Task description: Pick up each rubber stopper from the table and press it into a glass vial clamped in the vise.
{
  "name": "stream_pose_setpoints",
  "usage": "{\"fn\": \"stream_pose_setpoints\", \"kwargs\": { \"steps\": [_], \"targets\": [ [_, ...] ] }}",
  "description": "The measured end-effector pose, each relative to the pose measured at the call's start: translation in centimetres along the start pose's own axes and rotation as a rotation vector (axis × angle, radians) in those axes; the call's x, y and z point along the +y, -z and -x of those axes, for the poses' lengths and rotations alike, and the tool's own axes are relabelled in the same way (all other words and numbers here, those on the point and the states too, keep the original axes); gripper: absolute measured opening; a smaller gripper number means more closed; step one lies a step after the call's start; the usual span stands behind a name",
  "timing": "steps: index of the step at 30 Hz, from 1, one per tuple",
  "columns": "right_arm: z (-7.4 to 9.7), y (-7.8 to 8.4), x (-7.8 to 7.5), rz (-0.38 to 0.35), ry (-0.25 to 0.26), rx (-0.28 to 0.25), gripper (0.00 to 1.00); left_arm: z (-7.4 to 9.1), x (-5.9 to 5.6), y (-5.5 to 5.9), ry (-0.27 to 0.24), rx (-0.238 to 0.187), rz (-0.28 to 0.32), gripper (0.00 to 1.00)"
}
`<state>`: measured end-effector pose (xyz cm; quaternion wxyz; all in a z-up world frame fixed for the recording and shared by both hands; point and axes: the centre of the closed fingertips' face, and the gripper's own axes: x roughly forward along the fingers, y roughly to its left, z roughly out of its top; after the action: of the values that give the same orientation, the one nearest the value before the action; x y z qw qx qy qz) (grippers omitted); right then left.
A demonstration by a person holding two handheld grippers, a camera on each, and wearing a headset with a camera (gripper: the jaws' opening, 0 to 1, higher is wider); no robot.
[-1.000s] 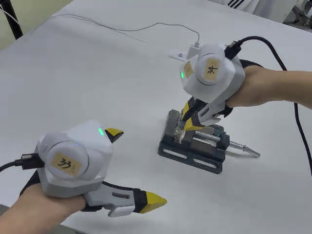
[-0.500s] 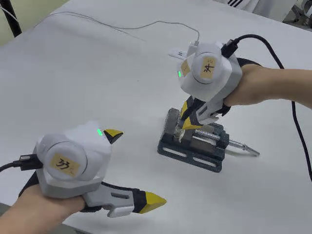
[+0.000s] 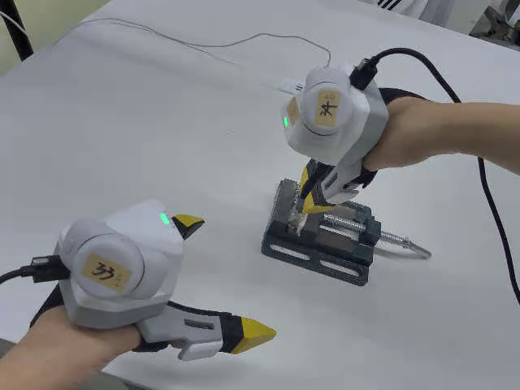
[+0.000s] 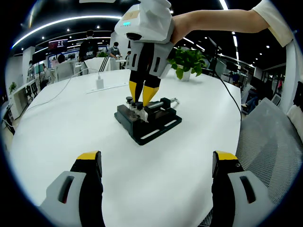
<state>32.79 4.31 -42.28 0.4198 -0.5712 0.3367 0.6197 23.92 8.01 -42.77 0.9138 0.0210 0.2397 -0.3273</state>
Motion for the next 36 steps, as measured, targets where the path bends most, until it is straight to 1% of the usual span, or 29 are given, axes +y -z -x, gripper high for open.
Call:
{"fn": "stream_pose_setpoints", "kwargs": {
  "steps": [1, 4, 6, 7, 10, 13, 14, 15, 16, 18, 19, 20, 21, 22, 24, 25, 28, 32, 33, 36],
  "targets": [
    [-0.2, -0.1, -0.5, -0.002, -0.002, 0.0, 0.05, 0.0, 0.0, 0.0, 0.0, 0.0, 0.001, 0.96],
    [-0.4, -0.1, -1.0, -0.032, -0.006, 0.012, 0.05, 0.0, 0.0, 0.1, 0.0, 0.004, 0.001, 0.96],
    [-0.4, 0.0, -1.0, -0.038, -0.005, 0.019, 0.04, -0.1, 0.0, 0.1, 0.002, 0.003, 0.003, 0.96],
    [-0.4, 0.1, -1.0, -0.054, -0.002, 0.022, 0.04, -0.1, -0.1, 0.1, 0.003, 0.003, 0.003, 0.96],
    [-0.5, 0.2, -1.0, -0.092, 0.002, 0.018, 0.04, -0.2, -0.1, 0.0, 0.006, 0.0, 0.002, 0.96],
    [-0.5, 0.4, -1.0, -0.124, 0.019, 0.009, 0.04, -0.3, -0.2, 0.0, 0.01, 0.0, 0.001, 0.96],
    [-0.5, 0.4, -1.0, -0.143, 0.024, 0.003, 0.04, -0.4, -0.3, -0.1, 0.011, -0.001, 0.001, 0.96],
    [-0.5, 0.5, -1.0, -0.191, 0.031, -0.01, 0.04, -0.4, -0.3, -0.1, 0.012, -0.001, 0.0, 0.96],
    [-0.5, 0.5, -1.1, -0.199, 0.034, -0.018, 0.04, -0.4, -0.3, -0.1, 0.013, -0.001, 0.0, 0.96],
    [-0.6, 0.7, -1.2, -0.242, 0.044, -0.041, 0.03, -0.5, -0.4, -0.1, 0.014, -0.001, -0.001, 0.96],
    [-0.6, 0.7, -1.2, -0.25, 0.048, -0.046, 0.03, -0.5, -0.4, -0.1, 0.015, -0.002, -0.001, 0.96],
    [-0.6, 0.7, -1.3, -0.277, 0.058, -0.057, 0.03, -0.6, -0.4, -0.1, 0.017, -0.001, 0.0, 0.96],
    [-0.7, 0.7, -1.4, -0.287, 0.065, -0.061, 0.03, -0.6, -0.4, -0.1, 0.017, -0.001, 0.0, 0.96],
    [-0.7, 0.7, -1.4, -0.28, 0.069, -0.063, 0.03, -0.6, -0.4, -0.1, 0.018, -0.001, -0.001, 0.96],
    [-0.7, 0.7, -1.4, -0.362, 0.097, -0.076, 0.03, -0.6, -0.5, -0.1, 0.018, 0.0, -0.002, 0.96],
    [-0.7, 0.7, -1.5, -0.326, 0.104, -0.072, 0.03, -0.6, -0.5, -0.2, 0.019, -0.001, -0.001, 0.96],
    [-1.0, 0.7, -1.7, -0.34, 0.135, -0.074, 0.03, -0.7, -0.5, -0.2, 0.021, -0.001, -0.001, 0.96],
    [-0.9, 0.8, -1.7, -0.37, 0.167, -0.098, 0.03, -0.8, -0.6, -0.3, 0.023, -0.002, -0.002, 0.96],
    [-0.9, 0.7, -1.6, -0.392, 0.175, -0.108, 0.03, -0.8, -0.7, -0.3, 0.023, -0.002, -0.003, 0.96],
    [-0.8, 0.7, -1.6, -0.421, 0.188, -0.116, 0.03, -0.8, -0.7, -0.3, 0.024, -0.002, -0.002, 0.95]
  ]
}}
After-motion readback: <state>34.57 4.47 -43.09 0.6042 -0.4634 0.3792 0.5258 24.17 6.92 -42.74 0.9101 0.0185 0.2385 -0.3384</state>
